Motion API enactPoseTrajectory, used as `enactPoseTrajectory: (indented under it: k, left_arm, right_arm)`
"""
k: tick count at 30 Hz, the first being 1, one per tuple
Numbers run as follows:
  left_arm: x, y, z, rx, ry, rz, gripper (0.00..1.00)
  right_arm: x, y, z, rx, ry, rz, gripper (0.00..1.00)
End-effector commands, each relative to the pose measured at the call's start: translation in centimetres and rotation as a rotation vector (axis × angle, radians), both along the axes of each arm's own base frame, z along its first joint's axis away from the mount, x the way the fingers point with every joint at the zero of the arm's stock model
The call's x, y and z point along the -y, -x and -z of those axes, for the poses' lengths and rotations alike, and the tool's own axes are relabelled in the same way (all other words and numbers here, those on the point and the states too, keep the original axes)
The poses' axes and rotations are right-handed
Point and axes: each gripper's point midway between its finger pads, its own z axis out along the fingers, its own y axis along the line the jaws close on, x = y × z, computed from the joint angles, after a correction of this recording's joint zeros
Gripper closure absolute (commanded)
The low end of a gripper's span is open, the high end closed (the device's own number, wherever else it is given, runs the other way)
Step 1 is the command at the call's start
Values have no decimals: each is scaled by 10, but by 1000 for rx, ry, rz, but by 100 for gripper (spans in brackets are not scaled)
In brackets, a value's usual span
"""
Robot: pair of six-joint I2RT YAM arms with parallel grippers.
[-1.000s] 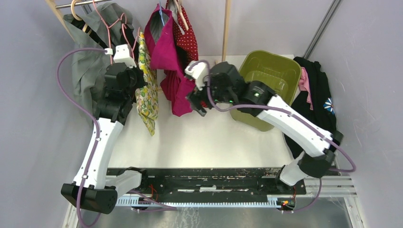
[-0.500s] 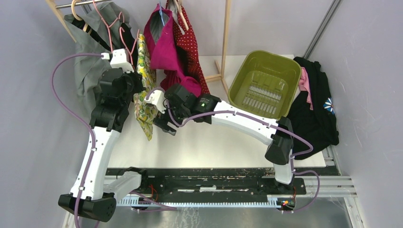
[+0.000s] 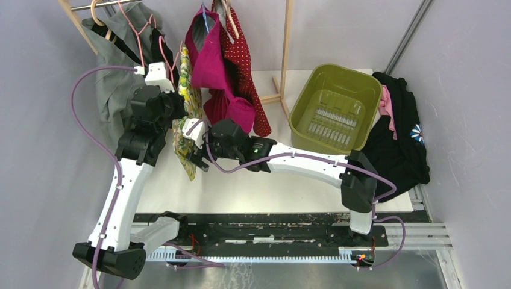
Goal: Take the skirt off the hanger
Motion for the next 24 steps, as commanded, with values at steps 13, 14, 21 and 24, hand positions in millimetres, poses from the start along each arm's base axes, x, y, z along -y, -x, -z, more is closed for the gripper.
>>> enactPoseTrajectory:
  k: [13,14,21,24]
  left_arm:
    - [17,7,-41,120,73,41,97]
    - [17,8,-41,121,71,41,97]
    - [9,8,-34,118,24,10,97]
    - [7,5,-26,107,0,-2,97]
  right_arm:
    - [-35,-42,-22,40,-216,118,48]
    - [-32,-44,-20,36,-203,133,58]
    - [42,-58,-33,74,-41,355,99]
    - [94,-60,-63,135,-21,468,99]
